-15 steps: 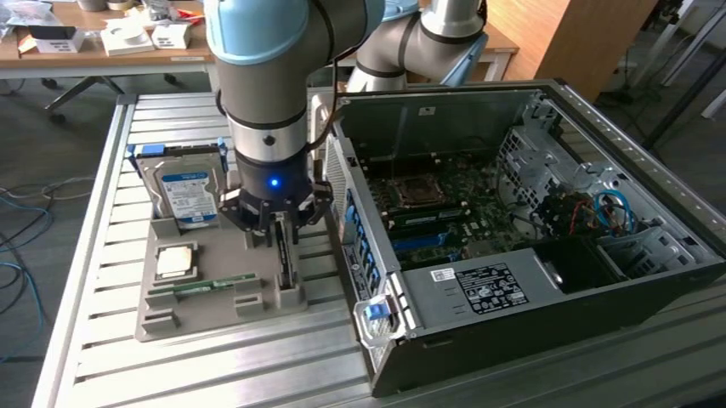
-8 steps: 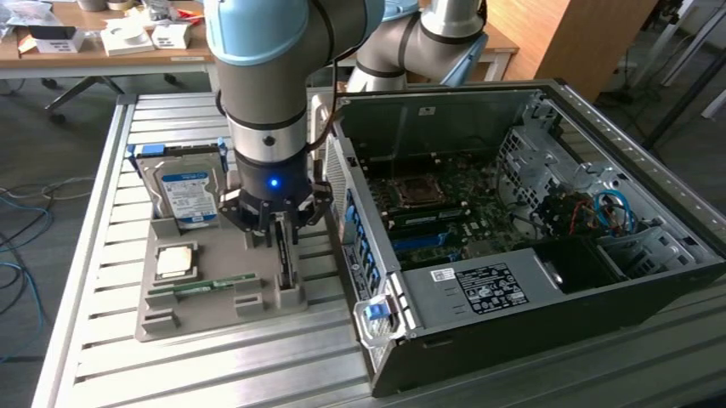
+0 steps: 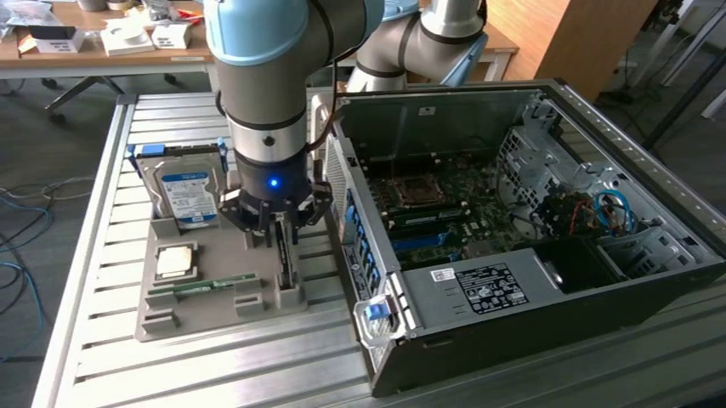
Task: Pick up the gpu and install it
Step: 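Pick up the gpu and move the gpu toward the slot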
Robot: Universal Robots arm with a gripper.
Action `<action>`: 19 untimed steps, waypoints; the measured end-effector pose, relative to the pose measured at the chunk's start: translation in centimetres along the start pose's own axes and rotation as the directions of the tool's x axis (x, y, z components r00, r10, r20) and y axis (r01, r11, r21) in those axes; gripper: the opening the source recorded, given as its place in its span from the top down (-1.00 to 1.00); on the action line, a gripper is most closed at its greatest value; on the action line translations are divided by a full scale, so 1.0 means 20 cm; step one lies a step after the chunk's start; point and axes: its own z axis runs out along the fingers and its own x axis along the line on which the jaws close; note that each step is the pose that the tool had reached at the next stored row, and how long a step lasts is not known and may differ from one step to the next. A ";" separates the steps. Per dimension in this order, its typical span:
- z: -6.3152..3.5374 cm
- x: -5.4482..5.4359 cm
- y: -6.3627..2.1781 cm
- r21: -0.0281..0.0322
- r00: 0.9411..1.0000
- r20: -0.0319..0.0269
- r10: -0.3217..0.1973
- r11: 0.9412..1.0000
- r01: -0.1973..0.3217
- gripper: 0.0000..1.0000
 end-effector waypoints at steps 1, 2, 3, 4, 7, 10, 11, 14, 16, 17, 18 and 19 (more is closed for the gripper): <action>0.001 0.00 0.000 0.000 1.000 0.000 0.000 1.000 0.000 0.17; 0.002 0.00 0.000 0.000 1.000 0.000 0.000 1.000 0.000 0.17; 0.003 0.00 0.000 0.000 1.000 0.000 0.000 1.000 0.000 0.17; 0.004 0.00 0.000 0.000 1.000 0.000 0.000 1.000 0.000 0.17; 0.004 0.00 0.000 0.000 1.000 0.000 0.000 1.000 0.000 0.17; 0.005 0.00 0.000 0.000 1.000 0.000 0.000 1.000 0.000 0.17; 0.005 0.00 0.000 0.000 1.000 0.000 -0.001 1.000 0.001 0.17; 0.004 0.00 0.000 0.000 1.000 0.000 -0.006 1.000 0.006 0.17; 0.004 0.00 0.000 0.000 1.000 0.000 -0.011 1.000 0.011 0.17; 0.004 0.00 0.000 0.000 1.000 -0.001 -0.014 1.000 0.014 0.17; 0.004 0.00 0.000 0.000 1.000 -0.001 -0.017 1.000 0.017 0.17; 0.004 0.00 0.000 -0.001 1.000 -0.001 -0.021 1.000 0.021 0.17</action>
